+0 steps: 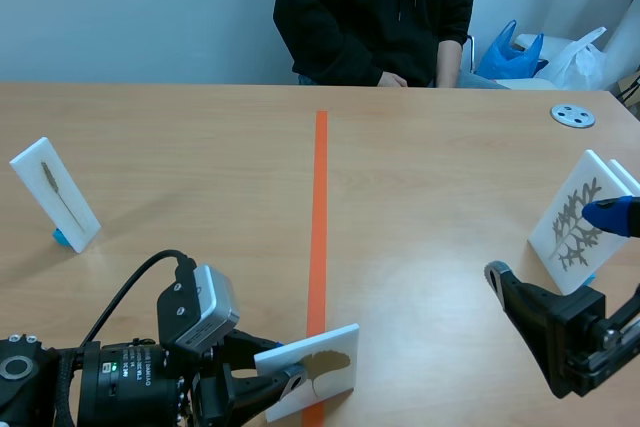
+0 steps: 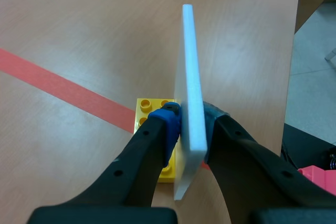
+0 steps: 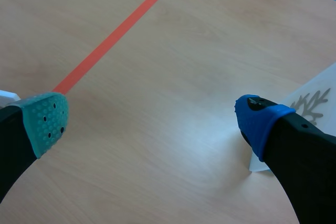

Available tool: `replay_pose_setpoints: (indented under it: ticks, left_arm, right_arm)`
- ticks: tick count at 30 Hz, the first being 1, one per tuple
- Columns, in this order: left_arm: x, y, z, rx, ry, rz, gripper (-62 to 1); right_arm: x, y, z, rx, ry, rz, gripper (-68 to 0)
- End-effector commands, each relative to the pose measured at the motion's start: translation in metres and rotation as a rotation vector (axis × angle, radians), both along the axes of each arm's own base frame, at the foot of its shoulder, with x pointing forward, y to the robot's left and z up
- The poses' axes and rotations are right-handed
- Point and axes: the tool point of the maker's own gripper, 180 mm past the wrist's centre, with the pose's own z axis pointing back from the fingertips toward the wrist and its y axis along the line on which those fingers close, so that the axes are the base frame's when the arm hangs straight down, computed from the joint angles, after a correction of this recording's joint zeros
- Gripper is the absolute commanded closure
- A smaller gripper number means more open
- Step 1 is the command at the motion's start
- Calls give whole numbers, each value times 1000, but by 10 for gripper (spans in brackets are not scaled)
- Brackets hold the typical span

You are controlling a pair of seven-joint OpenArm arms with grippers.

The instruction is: Sort the leaf by its shape. The table is split by an orange tape line. A compound leaf with several leaflets goes to the left side, a simple leaf with one blade goes to the right side. Return to the home posture when a red brick is placed on the table.

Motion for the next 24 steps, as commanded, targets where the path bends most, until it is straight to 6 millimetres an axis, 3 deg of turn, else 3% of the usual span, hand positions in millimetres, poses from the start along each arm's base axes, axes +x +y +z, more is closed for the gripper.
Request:
replay_pose_setpoints:
  ticks: [1,9,13,18,24]
  left_arm:
    - [-2,-4,7,-32,-3,-6,-43]
    - [2,-12,36,-89,-59,-21,-42]
    - [11,-6,59,-114,-115,25,-42]
    - [33,27,75,-121,-141,191,-42]
    - [61,91,77,-88,-165,477,-42]
  right_arm:
    - [6,-1,12,3,-43,-2,-679]
    - [6,-1,12,3,-44,-2,-679]
    - [6,-1,12,3,-44,-2,-679]
    - [6,-1,12,3,-44,-2,-679]
    - [6,-1,12,3,-44,-2,-679]
